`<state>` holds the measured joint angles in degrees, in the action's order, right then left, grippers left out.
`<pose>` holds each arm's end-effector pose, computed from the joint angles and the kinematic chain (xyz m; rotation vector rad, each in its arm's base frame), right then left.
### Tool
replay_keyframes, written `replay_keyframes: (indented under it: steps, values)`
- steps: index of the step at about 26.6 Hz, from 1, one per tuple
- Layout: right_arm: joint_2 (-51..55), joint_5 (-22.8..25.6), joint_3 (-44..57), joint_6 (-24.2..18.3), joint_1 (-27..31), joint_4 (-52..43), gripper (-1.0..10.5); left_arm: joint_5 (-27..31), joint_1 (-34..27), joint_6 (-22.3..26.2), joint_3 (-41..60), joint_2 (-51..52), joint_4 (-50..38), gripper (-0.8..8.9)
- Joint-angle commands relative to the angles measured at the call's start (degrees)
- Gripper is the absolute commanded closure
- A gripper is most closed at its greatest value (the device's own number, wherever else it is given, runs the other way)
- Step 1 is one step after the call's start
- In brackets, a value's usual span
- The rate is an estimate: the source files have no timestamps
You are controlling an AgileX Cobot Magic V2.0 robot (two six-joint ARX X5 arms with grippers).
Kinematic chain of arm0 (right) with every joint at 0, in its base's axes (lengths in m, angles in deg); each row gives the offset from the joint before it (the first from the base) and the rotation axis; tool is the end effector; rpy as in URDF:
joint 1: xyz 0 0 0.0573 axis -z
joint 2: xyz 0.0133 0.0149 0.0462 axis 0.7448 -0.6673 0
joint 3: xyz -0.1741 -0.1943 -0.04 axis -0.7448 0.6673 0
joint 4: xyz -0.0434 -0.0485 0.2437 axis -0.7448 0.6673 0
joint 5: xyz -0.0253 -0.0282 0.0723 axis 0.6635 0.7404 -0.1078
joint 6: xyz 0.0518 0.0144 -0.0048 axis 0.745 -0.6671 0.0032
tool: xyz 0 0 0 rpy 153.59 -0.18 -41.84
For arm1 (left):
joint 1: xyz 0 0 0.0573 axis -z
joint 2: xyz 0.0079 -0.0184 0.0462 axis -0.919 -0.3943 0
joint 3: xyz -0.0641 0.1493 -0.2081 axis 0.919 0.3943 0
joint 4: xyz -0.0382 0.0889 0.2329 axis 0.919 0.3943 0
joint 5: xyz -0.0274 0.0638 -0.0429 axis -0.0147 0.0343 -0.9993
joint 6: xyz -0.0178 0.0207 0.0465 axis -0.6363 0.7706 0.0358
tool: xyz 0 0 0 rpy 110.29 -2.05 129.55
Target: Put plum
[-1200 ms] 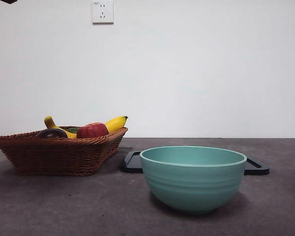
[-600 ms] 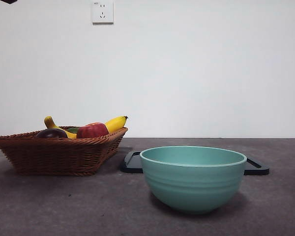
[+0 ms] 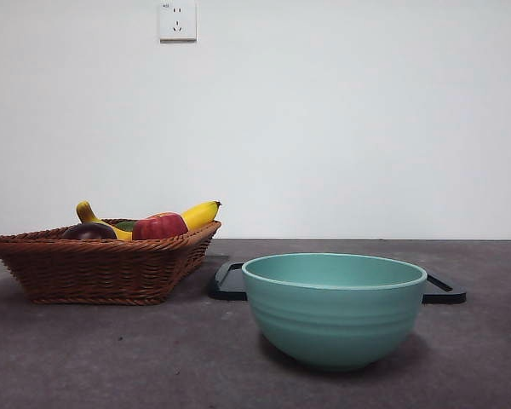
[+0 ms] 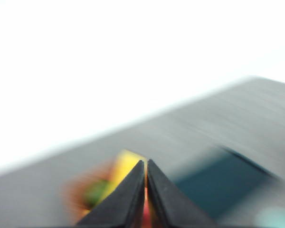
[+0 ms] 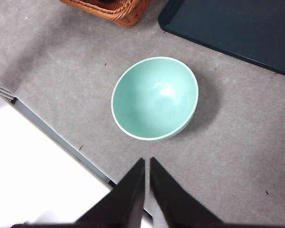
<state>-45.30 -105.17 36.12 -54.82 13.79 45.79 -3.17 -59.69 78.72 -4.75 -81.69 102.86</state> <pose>0.0855 0.0678 0.2957 0.1038 0.8706 0.7171 0.0887 -0.0209 0.3778 0.1610 -0.0050 -0.4655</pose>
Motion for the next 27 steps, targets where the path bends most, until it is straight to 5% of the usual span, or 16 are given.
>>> replay_keyframes:
  steps: [1, 7, 27]
  values:
    - [-0.31, -0.02, -1.01, -0.61, -0.39, -0.44, 9.4, 5.64, -2.93, 0.74, 5.51, 4.35, -6.99, 8.07]
    - [-0.31, -0.02, -1.01, -0.61, -0.39, -0.44, 9.4, 12.35, -6.99, -0.94, 20.44, 14.25, -15.54, 8.06]
    - [-0.31, -0.02, -1.01, -0.61, -0.39, -0.44, 9.4, 14.19, -8.70, -7.23, 49.00, 29.51, -22.05, 8.07]
